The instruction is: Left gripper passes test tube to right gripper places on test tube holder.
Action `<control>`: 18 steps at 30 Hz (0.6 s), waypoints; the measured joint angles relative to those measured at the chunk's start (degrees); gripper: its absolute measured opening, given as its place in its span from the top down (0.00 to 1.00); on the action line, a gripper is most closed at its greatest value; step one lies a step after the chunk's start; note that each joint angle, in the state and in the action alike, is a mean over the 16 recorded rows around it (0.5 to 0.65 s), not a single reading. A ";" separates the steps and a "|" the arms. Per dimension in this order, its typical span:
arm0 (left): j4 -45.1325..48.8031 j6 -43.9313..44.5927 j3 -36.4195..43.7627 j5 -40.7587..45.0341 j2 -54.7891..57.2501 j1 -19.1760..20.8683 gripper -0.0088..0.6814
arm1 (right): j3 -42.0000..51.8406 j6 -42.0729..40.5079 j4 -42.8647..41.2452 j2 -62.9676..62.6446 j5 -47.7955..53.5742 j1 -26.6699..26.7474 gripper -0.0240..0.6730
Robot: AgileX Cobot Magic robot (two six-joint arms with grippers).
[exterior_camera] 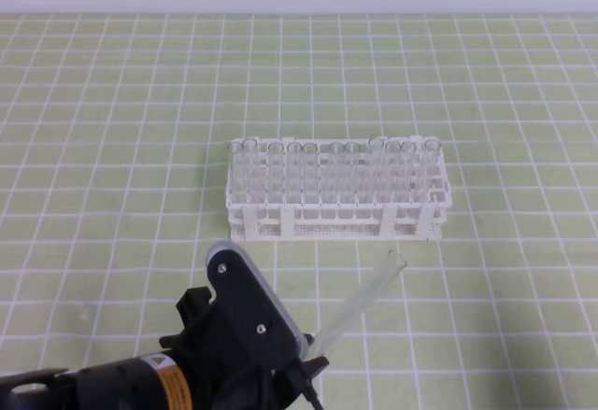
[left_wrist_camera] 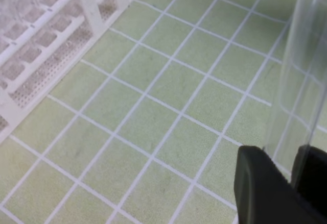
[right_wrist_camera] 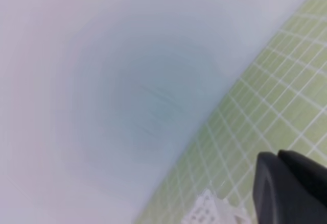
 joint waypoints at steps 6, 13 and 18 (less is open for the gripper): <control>0.00 0.00 0.00 -0.13 0.00 0.00 0.86 | 0.01 0.08 16.75 0.01 -4.68 0.00 0.99; 0.02 0.00 0.00 -2.77 -0.05 0.00 0.86 | 0.00 -1.20 21.33 1.16 -5.50 0.00 0.99; -0.06 0.00 0.00 -6.02 -0.08 0.00 0.85 | -1.33 -6.83 22.50 3.41 -1.44 0.00 0.99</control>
